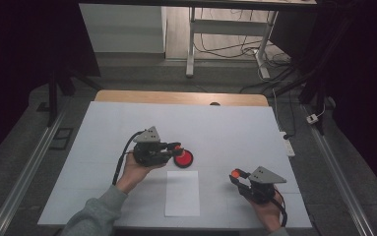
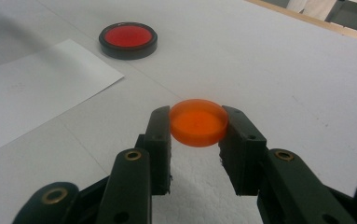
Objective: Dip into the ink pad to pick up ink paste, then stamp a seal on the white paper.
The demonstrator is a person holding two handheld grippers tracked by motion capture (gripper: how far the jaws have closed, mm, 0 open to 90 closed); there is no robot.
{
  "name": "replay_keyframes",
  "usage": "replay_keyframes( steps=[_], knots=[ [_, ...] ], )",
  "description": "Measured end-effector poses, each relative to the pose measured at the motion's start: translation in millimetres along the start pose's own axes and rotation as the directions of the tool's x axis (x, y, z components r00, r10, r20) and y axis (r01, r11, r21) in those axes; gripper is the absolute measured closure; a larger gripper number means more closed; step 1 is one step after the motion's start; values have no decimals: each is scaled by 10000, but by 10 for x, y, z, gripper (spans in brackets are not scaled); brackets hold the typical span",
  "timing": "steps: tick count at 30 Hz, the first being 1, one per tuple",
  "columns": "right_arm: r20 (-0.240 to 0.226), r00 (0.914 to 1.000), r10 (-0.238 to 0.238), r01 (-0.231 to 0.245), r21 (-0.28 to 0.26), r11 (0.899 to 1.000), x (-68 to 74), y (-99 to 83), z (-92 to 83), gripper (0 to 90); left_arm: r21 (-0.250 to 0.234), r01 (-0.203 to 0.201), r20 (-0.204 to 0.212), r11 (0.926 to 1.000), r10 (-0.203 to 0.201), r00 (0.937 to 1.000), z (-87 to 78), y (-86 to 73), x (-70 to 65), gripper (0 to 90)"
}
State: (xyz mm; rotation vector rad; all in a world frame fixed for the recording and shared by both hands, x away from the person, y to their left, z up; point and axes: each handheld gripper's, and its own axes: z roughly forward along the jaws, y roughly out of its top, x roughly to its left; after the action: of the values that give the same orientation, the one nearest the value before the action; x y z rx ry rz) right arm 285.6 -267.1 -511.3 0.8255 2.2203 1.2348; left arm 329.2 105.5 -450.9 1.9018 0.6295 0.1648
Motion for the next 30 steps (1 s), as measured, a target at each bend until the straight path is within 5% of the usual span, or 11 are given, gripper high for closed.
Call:
replay_keyframes(
  steps=[30],
  knots=[
    [-24,10000,-44,44,96,9999,16,1,25,648,537,-397,-54,9978,401,9992,-162,-142,-186,723]
  ],
)
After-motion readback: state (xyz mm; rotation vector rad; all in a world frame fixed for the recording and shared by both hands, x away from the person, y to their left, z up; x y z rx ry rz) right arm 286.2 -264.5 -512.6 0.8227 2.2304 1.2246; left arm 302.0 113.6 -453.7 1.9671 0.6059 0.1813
